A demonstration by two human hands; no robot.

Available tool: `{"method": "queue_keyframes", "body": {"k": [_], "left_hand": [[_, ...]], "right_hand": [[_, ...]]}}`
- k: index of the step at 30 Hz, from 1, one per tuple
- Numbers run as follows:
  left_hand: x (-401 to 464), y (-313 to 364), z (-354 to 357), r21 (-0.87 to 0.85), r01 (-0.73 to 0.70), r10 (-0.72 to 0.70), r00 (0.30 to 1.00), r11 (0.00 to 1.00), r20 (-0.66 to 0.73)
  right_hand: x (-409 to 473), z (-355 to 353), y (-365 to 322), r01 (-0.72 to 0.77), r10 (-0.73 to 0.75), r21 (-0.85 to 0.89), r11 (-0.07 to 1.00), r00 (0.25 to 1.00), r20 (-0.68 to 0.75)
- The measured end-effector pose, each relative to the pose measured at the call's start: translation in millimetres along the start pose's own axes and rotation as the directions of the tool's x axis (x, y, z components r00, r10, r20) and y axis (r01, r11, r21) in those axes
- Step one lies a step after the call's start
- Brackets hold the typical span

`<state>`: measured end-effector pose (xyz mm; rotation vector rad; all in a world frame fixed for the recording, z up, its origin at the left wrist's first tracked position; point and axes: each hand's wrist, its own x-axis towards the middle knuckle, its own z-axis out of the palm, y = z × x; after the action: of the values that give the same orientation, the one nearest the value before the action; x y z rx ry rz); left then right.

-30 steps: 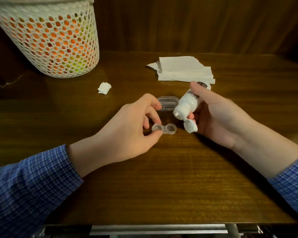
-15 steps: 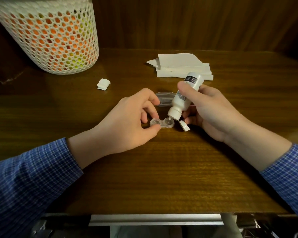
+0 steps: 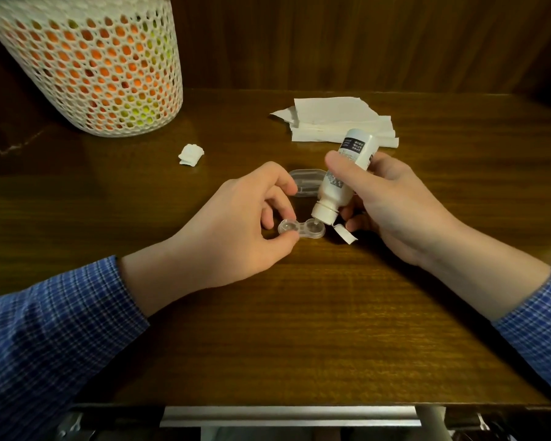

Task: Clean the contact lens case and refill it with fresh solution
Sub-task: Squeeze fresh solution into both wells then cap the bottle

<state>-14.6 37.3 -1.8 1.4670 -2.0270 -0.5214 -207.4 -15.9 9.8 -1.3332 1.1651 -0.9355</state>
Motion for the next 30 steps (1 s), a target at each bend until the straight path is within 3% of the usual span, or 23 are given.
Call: {"method": "queue_keyframes", "body": {"k": [7, 30], "left_hand": [[1.0, -1.6, 1.4, 0.022, -0.03, 0.031, 0.999, 0.999, -0.032], [2.2, -2.0, 2.0, 0.007, -0.036, 0.036, 0.998, 0.999, -0.045]], "right_hand": [[1.7, -2.0, 2.5, 0.018, -0.014, -0.057, 0.998, 0.998, 0.062], [2.9, -6.6, 2.0, -0.026, 0.018, 0.077, 0.997, 0.994, 0.104]]}}
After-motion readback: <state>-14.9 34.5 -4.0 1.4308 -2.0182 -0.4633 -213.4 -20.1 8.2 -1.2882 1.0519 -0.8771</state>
